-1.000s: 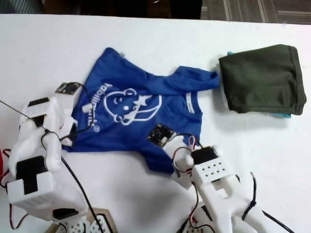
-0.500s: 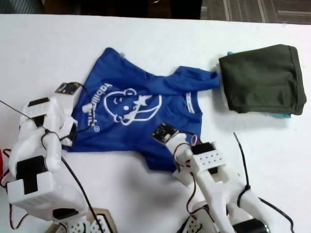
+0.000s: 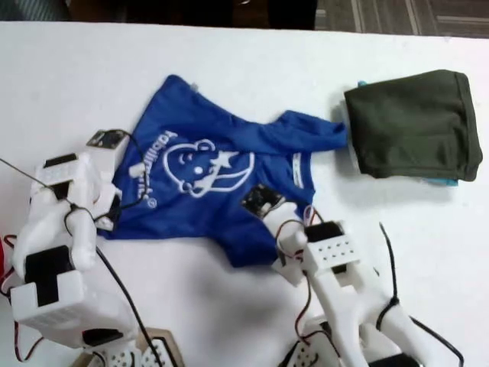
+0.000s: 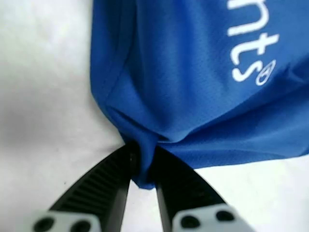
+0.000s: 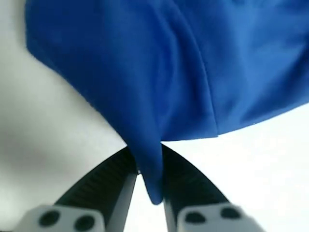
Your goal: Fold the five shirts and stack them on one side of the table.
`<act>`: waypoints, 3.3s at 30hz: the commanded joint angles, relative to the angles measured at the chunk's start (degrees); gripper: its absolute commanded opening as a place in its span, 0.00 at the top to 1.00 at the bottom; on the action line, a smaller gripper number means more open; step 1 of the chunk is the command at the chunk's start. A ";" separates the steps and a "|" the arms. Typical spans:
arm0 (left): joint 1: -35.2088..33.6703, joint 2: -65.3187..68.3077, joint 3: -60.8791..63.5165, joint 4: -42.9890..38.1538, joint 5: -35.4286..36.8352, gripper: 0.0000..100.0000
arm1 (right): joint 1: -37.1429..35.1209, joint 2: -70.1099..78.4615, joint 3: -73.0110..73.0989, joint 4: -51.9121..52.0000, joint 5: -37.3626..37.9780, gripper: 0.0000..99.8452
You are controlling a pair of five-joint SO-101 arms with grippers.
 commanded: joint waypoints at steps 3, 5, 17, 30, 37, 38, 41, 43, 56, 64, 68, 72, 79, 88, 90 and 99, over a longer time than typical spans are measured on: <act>0.44 -0.44 -0.57 -1.23 0.53 0.97 | 0.31 -4.79 -0.70 3.38 -0.18 0.87; 0.44 -0.44 -0.57 -1.32 0.53 0.97 | 0.22 -4.79 -0.70 3.47 -0.09 0.81; 0.44 -0.44 -0.57 -1.49 0.53 0.97 | -0.66 -4.79 -0.88 2.15 -0.09 0.76; 0.53 -0.44 -0.57 -1.58 0.53 0.97 | -6.55 -4.79 -0.70 2.15 -0.18 0.80; 0.53 -0.44 -0.57 -1.58 0.53 0.97 | -6.55 -4.70 -0.26 0.22 -0.18 0.97; 0.53 -0.44 -0.57 -1.49 0.53 0.97 | -6.55 -4.70 -0.26 0.22 -0.18 0.98; 0.53 -0.44 -0.57 -1.32 0.53 0.97 | -6.46 -4.79 -0.35 0.22 -0.09 0.98; 0.53 -0.44 -0.57 -1.23 0.44 0.97 | -6.46 -4.79 -0.35 0.22 0.09 0.98; 0.53 -0.44 -0.48 -1.14 0.35 0.97 | -6.37 -4.70 2.37 0.31 0.09 0.84; 0.53 -0.44 -0.48 -1.14 0.44 0.97 | -6.37 -4.62 2.64 -1.27 0.26 0.89; 0.53 -0.44 -0.48 -1.14 0.35 0.97 | -6.37 -0.84 2.55 -4.26 0.35 0.99; 0.53 -0.44 -0.57 -0.44 0.18 0.97 | -6.37 1.36 0.26 -4.26 0.35 0.98; 0.44 -0.53 -8.92 9.85 0.35 0.97 | 1.01 -3.74 -12.84 1.36 -0.09 0.98; 0.53 -0.53 -36.44 32.79 0.44 0.97 | 8.40 -9.45 -31.30 5.49 -0.09 0.98; 0.44 -0.62 -44.26 37.80 0.53 0.97 | 9.01 -9.63 -34.29 5.41 -0.09 0.98; 2.37 -16.26 -51.56 37.89 5.36 0.97 | 10.07 -9.80 -49.23 5.49 -0.09 0.98</act>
